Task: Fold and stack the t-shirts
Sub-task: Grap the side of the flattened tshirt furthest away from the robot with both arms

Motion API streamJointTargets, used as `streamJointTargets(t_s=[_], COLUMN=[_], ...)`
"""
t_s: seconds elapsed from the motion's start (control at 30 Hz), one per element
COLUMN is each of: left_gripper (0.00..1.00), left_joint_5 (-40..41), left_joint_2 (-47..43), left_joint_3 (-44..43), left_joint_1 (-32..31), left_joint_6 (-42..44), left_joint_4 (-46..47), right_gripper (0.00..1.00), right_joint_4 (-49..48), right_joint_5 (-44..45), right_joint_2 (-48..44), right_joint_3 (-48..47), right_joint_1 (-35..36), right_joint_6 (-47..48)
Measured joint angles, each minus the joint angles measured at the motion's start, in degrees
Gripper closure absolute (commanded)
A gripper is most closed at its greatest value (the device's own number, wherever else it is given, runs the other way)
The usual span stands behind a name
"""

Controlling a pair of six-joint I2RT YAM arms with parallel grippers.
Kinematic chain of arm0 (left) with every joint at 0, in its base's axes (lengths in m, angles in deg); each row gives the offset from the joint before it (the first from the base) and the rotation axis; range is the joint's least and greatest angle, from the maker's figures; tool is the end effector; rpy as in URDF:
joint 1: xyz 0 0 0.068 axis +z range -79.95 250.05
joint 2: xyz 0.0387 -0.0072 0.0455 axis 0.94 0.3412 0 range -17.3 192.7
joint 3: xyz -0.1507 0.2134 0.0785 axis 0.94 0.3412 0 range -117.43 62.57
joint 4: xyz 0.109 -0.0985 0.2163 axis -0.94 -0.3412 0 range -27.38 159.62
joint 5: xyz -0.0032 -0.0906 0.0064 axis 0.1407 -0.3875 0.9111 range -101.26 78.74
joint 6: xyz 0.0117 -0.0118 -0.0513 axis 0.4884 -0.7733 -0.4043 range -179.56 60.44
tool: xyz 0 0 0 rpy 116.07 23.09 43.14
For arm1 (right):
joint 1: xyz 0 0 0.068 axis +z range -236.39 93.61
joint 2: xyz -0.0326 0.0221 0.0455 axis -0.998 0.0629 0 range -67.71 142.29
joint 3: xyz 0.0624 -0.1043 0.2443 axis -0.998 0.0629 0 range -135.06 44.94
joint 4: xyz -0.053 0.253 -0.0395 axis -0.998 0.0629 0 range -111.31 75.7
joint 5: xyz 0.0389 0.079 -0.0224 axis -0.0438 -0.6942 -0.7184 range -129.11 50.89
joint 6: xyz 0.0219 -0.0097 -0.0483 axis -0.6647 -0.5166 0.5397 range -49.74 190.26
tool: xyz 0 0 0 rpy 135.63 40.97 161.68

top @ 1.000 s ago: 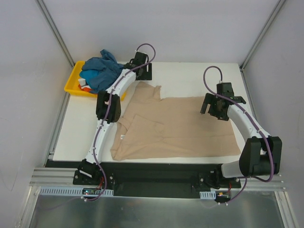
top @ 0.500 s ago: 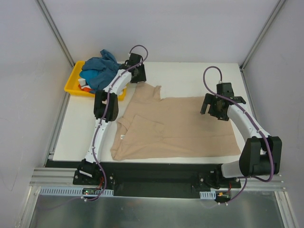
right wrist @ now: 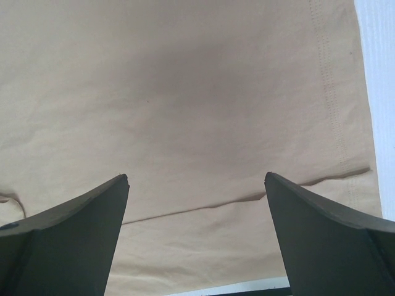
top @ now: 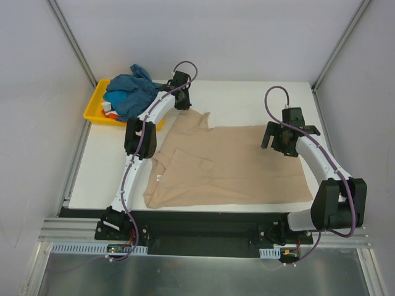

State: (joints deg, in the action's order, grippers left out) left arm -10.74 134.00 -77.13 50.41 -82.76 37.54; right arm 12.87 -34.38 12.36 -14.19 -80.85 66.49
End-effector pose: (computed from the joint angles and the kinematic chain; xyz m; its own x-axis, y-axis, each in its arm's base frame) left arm 0.5490 -0.1955 0.1741 -0.7278 -0.1585 -0.6672 0.0470 0.9591 -0.2791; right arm 0.2863 0.0249 0.2522 -0.8179 -0.0134 -0.5752 0.0047 0.9995 -0.0300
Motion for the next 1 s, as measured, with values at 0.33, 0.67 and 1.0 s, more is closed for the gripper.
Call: streamJointTargets(t_s=[0.33, 0.67, 1.0], left_gripper=[1.0, 1.0, 1.0], left_joint_5=[0.55, -0.07, -1.81], left_joint_2=[-0.24, -6.78, -18.08], left_joint_3=[0.42, 7.58, 17.44], left_joint_1=[-0.68, -1.05, -3.48], left_joint_6=[1.62, 7.08, 12.37], left_joint_4=[-0.17, -0.5, 3.5], right_gripper=[0.03, 0.03, 0.19], right_joint_4=[1.01, 6.08, 11.65], right_joint_5=[0.46, 2.54, 7.43], right_joint_2=[0.31, 20.57, 45.18], right_joint_3=[-0.57, -22.03, -49.55], right_joint_1=[-1.62, -8.0, -9.6], right_joint_6=[0.0, -3.02, -2.82])
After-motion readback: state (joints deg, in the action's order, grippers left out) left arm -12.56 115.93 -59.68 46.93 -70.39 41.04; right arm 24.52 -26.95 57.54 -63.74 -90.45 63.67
